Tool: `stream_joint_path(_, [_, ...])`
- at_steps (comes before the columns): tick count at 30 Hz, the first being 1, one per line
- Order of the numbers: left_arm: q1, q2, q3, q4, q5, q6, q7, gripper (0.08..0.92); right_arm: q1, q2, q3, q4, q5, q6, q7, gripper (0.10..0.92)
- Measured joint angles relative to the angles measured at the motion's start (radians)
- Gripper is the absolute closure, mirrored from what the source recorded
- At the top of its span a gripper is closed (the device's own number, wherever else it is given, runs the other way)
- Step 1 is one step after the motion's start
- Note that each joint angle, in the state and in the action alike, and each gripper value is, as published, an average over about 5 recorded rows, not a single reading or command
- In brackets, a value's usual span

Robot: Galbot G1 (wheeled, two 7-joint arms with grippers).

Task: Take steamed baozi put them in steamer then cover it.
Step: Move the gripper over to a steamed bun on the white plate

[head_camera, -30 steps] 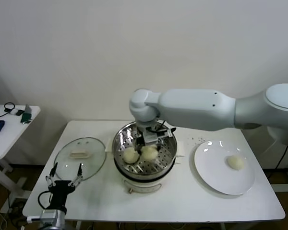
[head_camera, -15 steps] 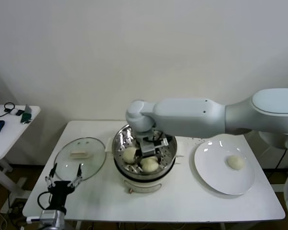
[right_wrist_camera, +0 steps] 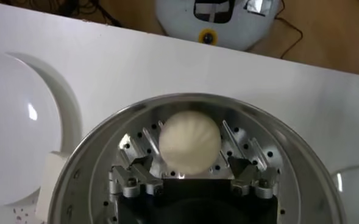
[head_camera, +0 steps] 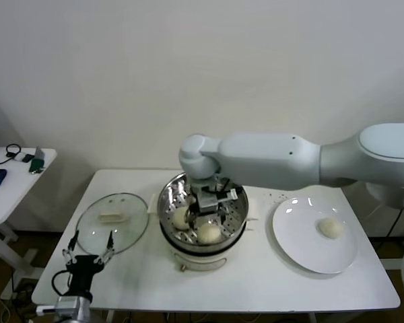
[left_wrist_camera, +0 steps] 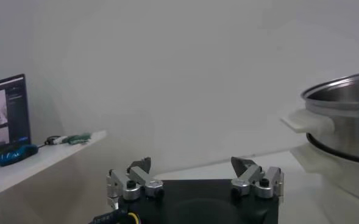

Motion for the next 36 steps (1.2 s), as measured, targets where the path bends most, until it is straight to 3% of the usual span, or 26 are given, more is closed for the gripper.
stream_joint_path(8, [-0.005, 0.003, 0.007, -0.005, -0.001, -0.001, -0.001, 0.177, 0.059, -0.130, 0.031, -0.003, 0.034, -0.074, 0.053, 0.203])
stream_joint_path(21, [-0.016, 0.006, 0.024, -0.003, 0.001, -0.003, 0.000, 0.177, 0.122, -0.476, -0.087, -0.030, 0.215, -0.429, 0.205, 0.203])
stream_joint_path(28, [0.002, 0.000, 0.015, -0.002, 0.000, -0.012, 0.002, 0.177, 0.072, -0.651, -0.109, -0.060, 0.211, -0.559, 0.243, 0.203])
stream_joint_path(36, [0.008, -0.009, 0.011, -0.003, 0.006, -0.012, -0.001, 0.177, -0.104, -0.751, -0.015, -0.146, 0.153, -0.598, 0.240, 0.203])
